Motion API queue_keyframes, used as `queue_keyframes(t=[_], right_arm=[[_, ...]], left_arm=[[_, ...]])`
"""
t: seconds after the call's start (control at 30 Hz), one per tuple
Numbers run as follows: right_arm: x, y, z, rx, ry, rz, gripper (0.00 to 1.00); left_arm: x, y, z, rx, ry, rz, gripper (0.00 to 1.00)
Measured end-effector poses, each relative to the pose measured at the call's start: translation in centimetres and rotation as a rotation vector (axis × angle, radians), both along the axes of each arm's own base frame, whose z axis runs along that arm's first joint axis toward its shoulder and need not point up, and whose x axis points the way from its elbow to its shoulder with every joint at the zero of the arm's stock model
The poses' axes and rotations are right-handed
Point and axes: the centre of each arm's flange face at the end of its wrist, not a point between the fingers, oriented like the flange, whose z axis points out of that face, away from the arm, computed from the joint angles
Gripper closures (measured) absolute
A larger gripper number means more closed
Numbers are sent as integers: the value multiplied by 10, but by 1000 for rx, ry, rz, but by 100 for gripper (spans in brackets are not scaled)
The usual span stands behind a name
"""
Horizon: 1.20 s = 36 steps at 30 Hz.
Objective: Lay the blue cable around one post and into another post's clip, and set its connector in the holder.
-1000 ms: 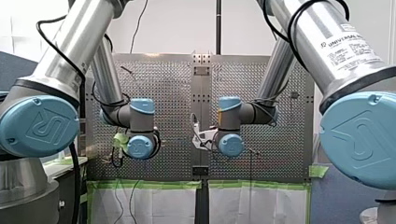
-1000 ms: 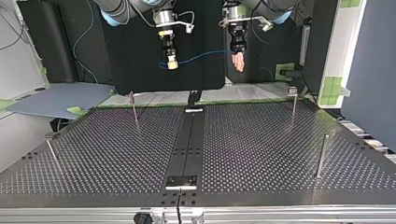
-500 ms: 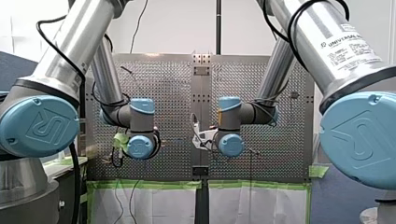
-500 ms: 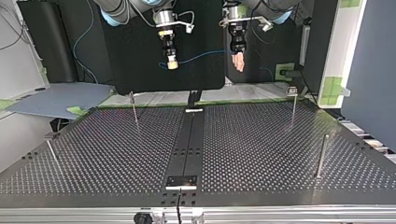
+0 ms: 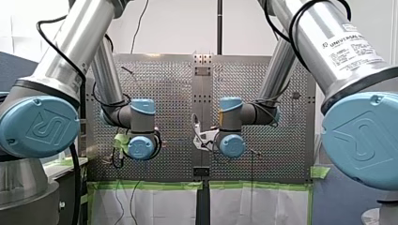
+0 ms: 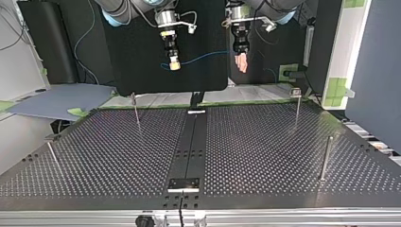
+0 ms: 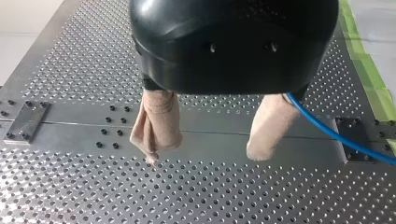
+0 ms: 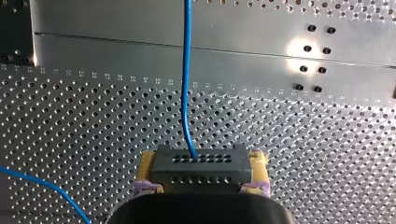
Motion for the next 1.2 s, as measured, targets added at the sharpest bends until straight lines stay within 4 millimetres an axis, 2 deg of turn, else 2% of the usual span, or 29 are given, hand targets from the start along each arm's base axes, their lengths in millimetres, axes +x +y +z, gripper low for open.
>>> queue_keyframes(t=[1.2], right_arm=[[-3, -2, -3, 8, 10, -6, 89]], left_arm=[[-4, -5, -3, 8, 11, -23, 0]])
